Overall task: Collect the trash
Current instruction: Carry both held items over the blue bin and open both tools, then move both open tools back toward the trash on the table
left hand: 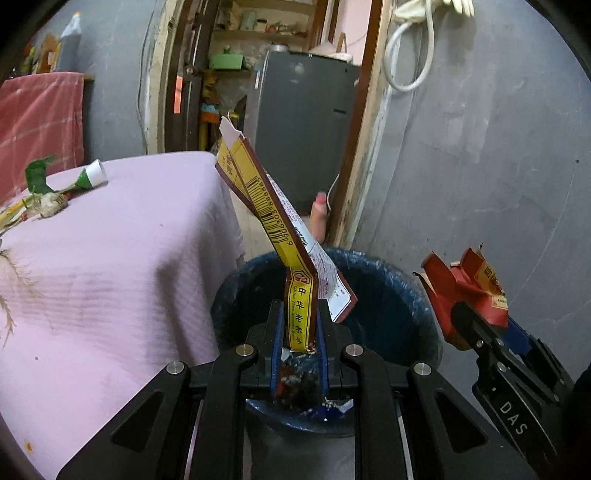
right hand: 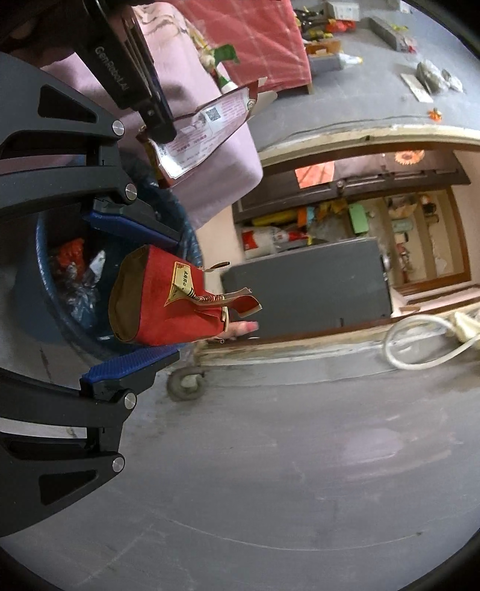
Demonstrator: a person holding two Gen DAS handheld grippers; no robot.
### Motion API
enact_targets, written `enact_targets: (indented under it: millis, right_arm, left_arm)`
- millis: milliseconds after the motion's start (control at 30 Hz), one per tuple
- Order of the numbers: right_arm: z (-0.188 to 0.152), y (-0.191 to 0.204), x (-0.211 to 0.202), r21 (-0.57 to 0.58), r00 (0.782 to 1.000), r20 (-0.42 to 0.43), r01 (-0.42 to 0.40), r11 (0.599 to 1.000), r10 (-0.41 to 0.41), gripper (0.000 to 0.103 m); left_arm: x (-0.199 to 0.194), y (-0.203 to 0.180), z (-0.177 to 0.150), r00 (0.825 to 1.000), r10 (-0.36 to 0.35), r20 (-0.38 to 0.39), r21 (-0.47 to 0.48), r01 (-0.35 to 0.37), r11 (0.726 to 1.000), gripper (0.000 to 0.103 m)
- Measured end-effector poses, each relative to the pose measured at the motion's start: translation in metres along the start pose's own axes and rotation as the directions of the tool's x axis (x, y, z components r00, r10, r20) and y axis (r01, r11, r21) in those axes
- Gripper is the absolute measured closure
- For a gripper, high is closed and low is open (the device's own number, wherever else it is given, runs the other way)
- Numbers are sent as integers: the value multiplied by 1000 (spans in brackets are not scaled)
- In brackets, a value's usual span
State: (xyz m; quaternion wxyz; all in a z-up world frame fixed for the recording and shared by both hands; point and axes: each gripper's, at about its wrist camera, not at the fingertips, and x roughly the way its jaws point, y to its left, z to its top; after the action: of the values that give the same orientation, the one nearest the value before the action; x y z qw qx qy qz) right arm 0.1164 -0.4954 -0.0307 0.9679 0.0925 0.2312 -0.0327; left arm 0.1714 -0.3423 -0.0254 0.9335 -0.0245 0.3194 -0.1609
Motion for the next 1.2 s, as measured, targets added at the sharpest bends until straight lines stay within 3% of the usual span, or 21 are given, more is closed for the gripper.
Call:
enact_targets:
  millis: [267,600,900,1033,1200]
  right_arm:
    - [-6,-8,9,28,999,-37,-5,1000,6,49]
    - [-1,-11,21,45,998,-60,-10,999,13,48]
    - [2,-15,21,63,998,-63,-12,998,16,47]
    - [12,-13,12,61,1000,-26,-10,998,12,43]
    - [28,-5,-2,52,999,34,-10,999,8,40]
  left_arm:
    - [18,0,-9,996,1,-85,10,0,1000,90]
    - [28,3,-7,992,-6,-130,-20,3,1000,90]
    - [15,14,-5,995,-63,-80,-55,59,997,89]
    - [-2,19,0,997,-75,-5,-67,75,995,69]
    - [-23,38,13,996,-71,62,-110,78,991,67]
